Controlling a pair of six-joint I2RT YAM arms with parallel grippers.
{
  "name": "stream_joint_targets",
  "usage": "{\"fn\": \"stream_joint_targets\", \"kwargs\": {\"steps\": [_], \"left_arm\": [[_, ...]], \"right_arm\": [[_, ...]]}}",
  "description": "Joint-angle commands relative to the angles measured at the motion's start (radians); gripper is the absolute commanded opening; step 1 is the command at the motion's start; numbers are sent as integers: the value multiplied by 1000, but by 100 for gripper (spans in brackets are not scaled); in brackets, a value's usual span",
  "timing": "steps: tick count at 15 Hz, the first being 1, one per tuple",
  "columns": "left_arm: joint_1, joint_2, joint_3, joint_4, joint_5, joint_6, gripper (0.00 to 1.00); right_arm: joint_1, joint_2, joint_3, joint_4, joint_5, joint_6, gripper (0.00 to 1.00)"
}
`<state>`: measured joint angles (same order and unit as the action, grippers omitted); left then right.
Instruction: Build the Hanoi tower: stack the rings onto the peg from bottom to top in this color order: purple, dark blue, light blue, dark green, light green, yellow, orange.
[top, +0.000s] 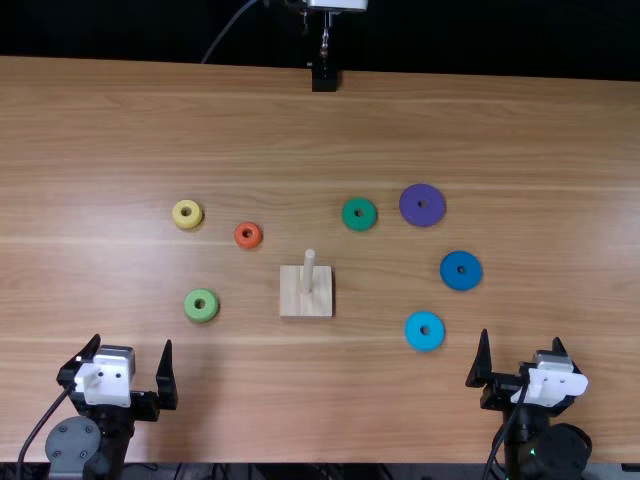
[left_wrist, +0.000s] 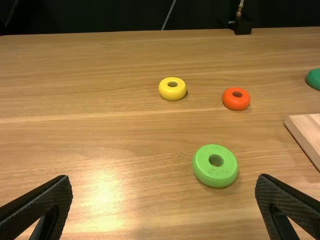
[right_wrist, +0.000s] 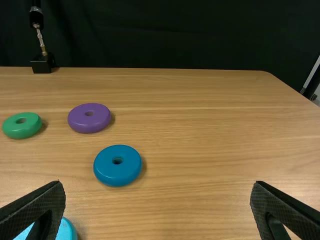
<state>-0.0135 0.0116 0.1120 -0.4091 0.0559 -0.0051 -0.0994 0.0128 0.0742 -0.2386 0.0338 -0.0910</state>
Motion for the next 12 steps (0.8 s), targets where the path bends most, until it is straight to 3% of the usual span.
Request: {"fn": "stream_joint_targets", "kwargs": {"steps": [1,6,9,12], "left_arm": [[-8,-12,-112,-77,5,-6,100],[-8,-12,-112,-77,5,-6,100],[-8,-12,-112,-77,5,-6,100],[-8,-12,-112,-77,5,-6,100]], "right_arm": [[-10,-13,-59,-79,16,6,100],[15,-13,-50,-75,20,-5,100],[20,4,130,-83,18,6,100],[70,271,354,-83,14,1,100]]}}
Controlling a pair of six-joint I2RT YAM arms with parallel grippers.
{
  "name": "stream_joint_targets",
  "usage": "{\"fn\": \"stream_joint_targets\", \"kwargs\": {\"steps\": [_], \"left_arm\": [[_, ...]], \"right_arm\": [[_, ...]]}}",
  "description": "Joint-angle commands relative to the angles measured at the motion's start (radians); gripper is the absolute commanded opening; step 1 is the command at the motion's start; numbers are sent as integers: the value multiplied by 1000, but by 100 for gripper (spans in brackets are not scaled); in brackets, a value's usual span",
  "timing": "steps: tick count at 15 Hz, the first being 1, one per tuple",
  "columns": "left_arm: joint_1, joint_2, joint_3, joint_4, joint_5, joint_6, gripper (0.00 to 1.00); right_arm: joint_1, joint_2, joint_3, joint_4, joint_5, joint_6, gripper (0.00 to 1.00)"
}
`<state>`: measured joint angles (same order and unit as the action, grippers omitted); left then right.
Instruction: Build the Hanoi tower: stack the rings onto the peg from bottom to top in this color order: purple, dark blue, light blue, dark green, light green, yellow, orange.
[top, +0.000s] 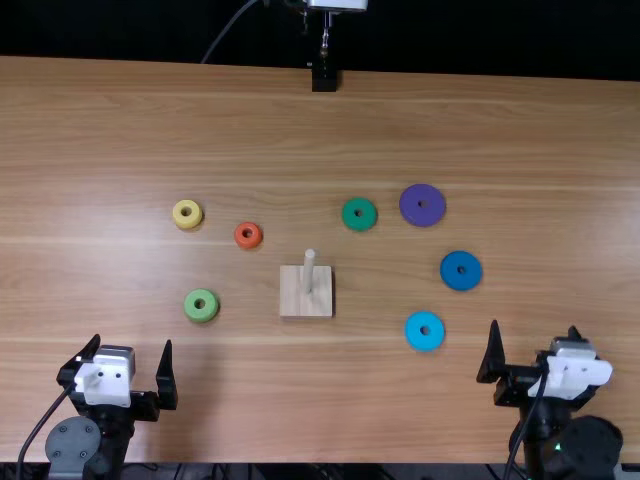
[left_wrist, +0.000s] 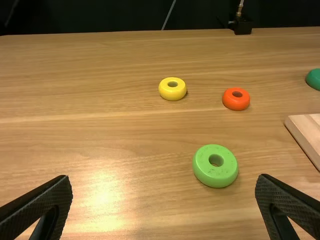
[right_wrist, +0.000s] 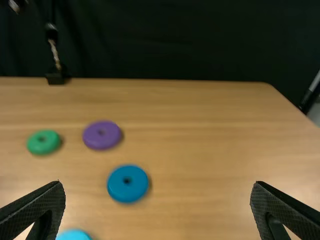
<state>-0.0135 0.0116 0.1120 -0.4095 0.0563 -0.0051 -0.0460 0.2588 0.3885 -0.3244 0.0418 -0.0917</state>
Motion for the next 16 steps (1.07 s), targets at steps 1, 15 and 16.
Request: {"fn": "stream_joint_targets", "kwargs": {"steps": [1,15,16], "left_arm": [[-8,-12,-112,-76,4,-6,100],[-8,-12,-112,-76,4,-6,100],[-8,-12,-112,-76,4,-6,100]], "right_arm": [[34,125,110,3,6,-2,100],[253,1306,1014,-378,-5,14,100],[255,1364,1037,-398,-9,66,100]]}}
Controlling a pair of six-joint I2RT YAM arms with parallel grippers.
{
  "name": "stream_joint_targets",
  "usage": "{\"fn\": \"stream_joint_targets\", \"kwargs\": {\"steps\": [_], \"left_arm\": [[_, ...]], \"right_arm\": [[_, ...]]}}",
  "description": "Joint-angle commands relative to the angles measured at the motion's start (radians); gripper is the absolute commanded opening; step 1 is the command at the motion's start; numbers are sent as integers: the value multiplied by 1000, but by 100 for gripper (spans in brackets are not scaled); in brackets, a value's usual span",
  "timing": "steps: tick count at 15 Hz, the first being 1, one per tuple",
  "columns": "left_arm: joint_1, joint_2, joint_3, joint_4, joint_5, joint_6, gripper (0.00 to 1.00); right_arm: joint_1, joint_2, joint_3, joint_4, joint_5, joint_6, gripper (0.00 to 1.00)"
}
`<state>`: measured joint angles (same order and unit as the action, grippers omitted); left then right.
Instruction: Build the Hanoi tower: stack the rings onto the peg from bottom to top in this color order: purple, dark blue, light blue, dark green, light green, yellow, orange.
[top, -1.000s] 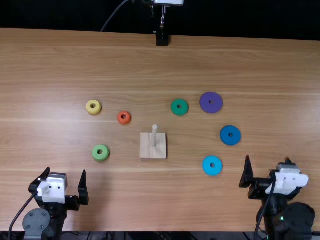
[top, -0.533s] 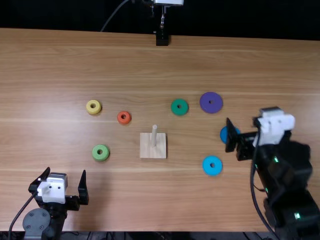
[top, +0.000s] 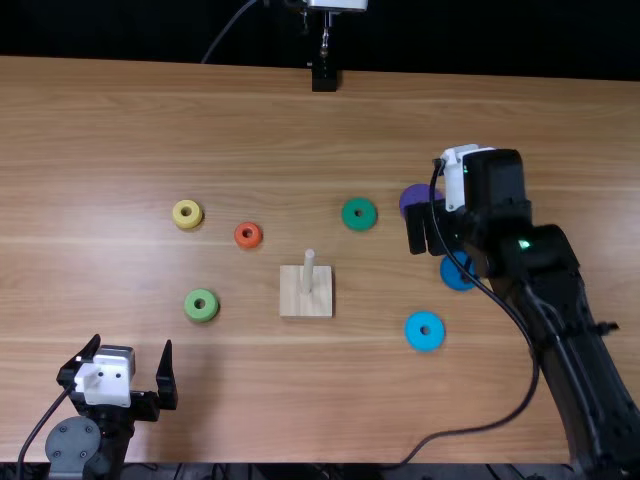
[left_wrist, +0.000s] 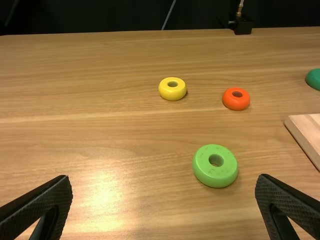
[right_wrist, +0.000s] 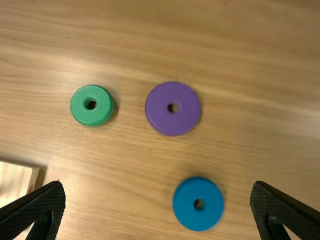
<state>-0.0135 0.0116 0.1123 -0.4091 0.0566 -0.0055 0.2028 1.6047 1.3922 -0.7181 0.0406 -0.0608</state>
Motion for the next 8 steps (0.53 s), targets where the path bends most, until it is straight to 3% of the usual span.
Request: {"fn": "stream_joint_targets", "kwargs": {"steps": [1,2,3,6,8], "left_arm": [[-8,-12,-112,-77,4,-6,100],[-8,-12,-112,-77,4,-6,100],[-8,-12,-112,-77,4,-6,100],[-8,-12,-112,-77,4,-6,100],[-8,-12,-112,-77,4,-6,100]], "right_arm": [[0,69,60,-6,-35,92,100],[-5,132,96,-8,-92,131,100],[-9,196,131,-14,-105,151,100],[-45,345,235,-51,-105,188,100],[-55,419,274,-54,-105,186,100]]}}
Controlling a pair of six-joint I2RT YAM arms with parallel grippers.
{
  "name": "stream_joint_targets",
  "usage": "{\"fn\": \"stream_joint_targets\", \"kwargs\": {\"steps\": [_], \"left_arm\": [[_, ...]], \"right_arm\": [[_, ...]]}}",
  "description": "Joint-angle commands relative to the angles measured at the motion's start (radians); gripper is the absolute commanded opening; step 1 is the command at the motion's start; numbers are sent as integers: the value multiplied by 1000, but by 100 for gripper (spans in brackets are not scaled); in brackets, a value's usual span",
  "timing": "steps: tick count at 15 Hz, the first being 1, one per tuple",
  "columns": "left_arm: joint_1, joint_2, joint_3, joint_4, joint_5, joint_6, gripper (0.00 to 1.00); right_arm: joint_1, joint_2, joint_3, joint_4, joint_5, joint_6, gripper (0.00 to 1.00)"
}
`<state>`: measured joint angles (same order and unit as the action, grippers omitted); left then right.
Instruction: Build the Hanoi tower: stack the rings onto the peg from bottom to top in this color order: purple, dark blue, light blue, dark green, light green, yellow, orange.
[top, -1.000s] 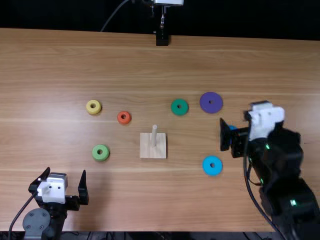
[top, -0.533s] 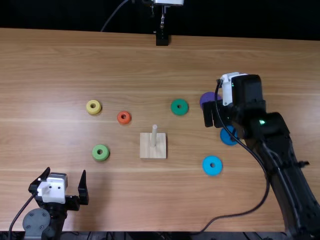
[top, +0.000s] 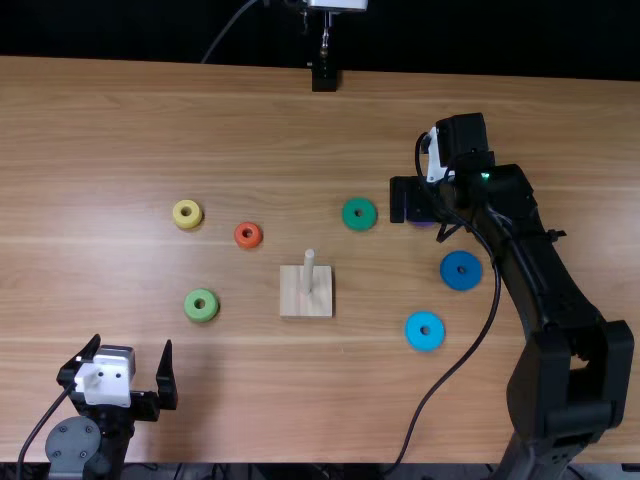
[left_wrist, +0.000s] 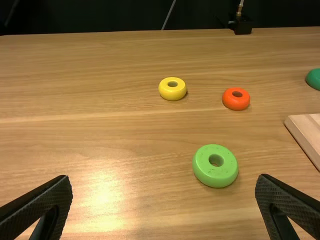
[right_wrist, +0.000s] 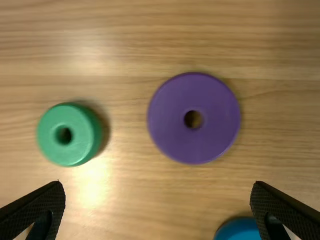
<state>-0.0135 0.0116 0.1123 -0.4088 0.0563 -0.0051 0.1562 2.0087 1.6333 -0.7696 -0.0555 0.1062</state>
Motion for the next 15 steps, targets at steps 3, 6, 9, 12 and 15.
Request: {"fn": "stream_joint_targets", "kwargs": {"steps": [3,6,9,12,15], "left_arm": [[-8,-12,-112,-77,4,-6,100],[-8,-12,-112,-77,4,-6,100],[-8,-12,-112,-77,4,-6,100],[-8,-12,-112,-77,4,-6,100],[-8,-12,-112,-77,4,-6,100]], "right_arm": [[-17,101,100,-6,-9,19,100],[-17,173,158,-10,-9,15,100],[-29,240,255,-141,-7,10,100],[-44,279,335,-244,0,8,100],[-58,338,410,-244,33,10,100]]}}
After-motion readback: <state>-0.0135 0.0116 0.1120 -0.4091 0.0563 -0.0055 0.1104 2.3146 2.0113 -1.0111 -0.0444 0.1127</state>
